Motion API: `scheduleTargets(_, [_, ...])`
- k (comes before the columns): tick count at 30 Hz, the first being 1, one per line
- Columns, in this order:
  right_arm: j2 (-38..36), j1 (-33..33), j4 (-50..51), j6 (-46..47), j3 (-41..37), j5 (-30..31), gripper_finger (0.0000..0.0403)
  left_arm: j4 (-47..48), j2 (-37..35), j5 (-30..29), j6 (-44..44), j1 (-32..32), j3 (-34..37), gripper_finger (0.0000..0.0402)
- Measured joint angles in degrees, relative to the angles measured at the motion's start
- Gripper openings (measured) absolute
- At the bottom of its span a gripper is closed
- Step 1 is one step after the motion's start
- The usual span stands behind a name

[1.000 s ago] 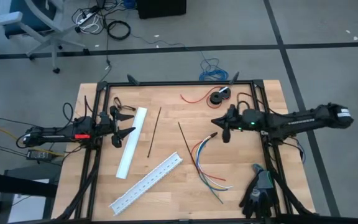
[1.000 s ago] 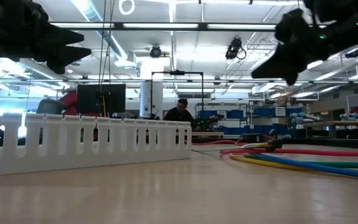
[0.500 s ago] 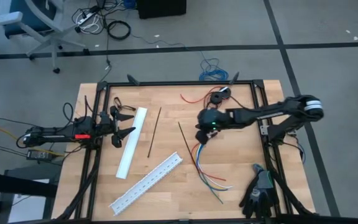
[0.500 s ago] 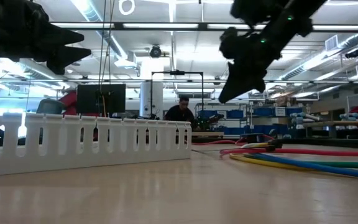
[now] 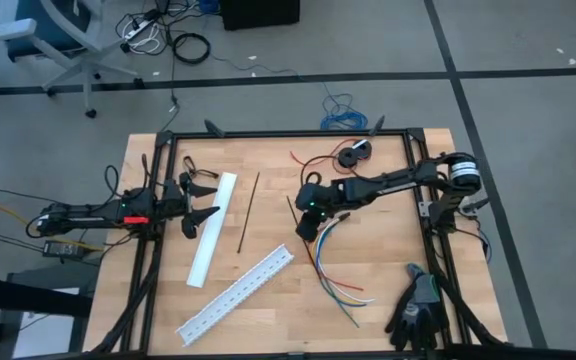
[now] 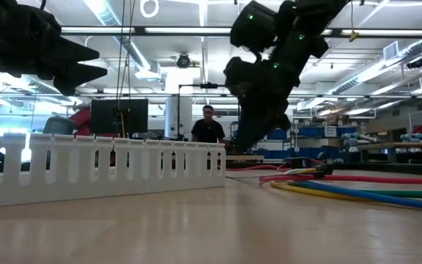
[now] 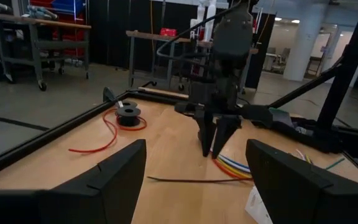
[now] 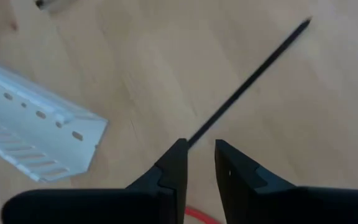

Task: Ziptie cables
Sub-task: Wrap the right black zip tie

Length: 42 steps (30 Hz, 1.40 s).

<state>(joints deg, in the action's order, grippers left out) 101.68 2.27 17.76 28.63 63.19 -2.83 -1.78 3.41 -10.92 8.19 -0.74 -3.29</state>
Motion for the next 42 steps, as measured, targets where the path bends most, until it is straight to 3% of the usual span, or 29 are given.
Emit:
scheduleTargets(28, [7.77, -6.46, -2.28, 9.06, 0.82, -1.01, 0.0077, 0.43, -0.01, -0.07, -0.39, 0.00, 0.00, 0.0287])
scheduleTargets(36, [8.57, -7.88, -0.03, 4.65, 0.84, 3.08, 0.0007, 0.43, -0.01, -0.08, -0.29, 0.01, -0.01, 0.0287])
scheduleTargets(42, [8.15, -8.32, 0.15, 1.74, 0.78, 5.42, 0.0001, 0.43, 0.54, -1.44, -0.09, 0.00, 0.00, 0.0287])
